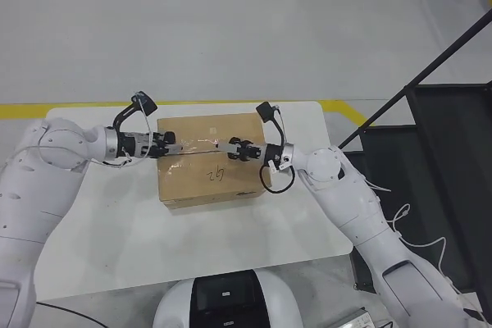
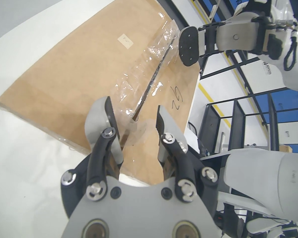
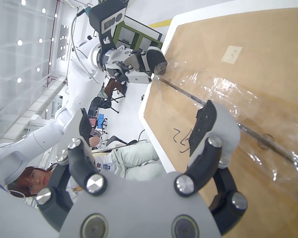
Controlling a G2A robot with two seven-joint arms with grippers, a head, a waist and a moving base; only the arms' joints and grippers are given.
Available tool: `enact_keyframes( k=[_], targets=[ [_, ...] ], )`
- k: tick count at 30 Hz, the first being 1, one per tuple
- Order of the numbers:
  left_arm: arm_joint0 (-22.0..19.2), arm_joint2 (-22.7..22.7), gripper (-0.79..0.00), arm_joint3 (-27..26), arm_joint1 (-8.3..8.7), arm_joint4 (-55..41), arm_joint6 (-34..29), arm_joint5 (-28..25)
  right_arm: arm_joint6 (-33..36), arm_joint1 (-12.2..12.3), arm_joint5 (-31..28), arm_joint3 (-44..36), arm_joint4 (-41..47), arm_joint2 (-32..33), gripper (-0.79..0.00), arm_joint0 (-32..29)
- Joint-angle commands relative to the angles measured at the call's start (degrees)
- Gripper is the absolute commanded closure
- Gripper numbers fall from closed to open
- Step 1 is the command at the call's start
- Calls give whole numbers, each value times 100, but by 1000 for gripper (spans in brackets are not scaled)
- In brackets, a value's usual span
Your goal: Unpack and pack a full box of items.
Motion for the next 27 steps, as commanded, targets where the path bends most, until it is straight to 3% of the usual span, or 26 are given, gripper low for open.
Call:
enact_keyframes(
  k=[1, 4, 7, 8, 20, 27],
  targets=[
    [23, 25, -265, -100, 10, 362, 123, 30, 3, 0, 0, -19, 0, -5, -785, -2],
    [65, 26, -280, -222, 26, 702, 325, 89, 4, 1, -4, -30, 1, -14, -785, -7],
    [93, 9, -22, -292, 38, 829, 438, 124, 1, 2, -2, -36, 11, -14, -785, -8],
    [106, 10, 0, -308, 42, 848, 457, 130, -1, 3, -10, -39, 14, -11, -785, -10],
    [71, 51, 0, -285, 46, 640, 399, 113, -23, 25, -7, -73, 23, 44, -785, -64],
    [-58, -9, 0, -1, 2, -1410, -333, 204, -35, 29, 15, -63, 7, 33, -785, -72]
  ],
)
